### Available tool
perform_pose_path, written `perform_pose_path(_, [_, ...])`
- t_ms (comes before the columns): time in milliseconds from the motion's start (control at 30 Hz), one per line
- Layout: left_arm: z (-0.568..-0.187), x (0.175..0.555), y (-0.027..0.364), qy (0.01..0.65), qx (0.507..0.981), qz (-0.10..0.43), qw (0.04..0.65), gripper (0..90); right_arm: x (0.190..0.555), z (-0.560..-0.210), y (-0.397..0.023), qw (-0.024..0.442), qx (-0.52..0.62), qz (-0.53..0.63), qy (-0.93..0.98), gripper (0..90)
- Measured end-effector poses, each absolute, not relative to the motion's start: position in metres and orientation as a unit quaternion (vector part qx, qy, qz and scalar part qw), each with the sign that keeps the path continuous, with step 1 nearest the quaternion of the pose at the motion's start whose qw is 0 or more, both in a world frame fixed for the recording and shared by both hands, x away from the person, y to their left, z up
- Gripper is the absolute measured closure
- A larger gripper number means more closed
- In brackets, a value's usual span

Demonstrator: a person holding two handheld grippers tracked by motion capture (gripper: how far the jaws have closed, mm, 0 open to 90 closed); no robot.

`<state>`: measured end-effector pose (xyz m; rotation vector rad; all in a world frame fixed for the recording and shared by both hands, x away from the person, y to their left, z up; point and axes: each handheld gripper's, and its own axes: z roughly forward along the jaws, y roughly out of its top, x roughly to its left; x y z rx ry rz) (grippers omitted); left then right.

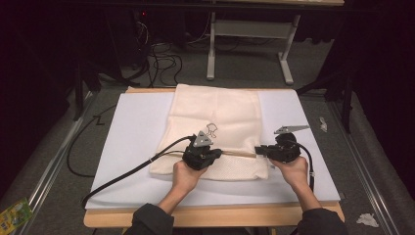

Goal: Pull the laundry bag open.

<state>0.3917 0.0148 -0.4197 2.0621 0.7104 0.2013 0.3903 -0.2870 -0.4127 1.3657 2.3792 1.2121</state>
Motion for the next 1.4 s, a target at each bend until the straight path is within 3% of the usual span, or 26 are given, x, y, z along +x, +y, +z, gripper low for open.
perform_pose_path(1400, [-0.412, 0.394, 0.03, 0.304, 0.829, 0.085, 0.462, 87.1, 0.396, -0.418, -0.291, 0.065, 0.466, 0.399, 0.787, 86.0])
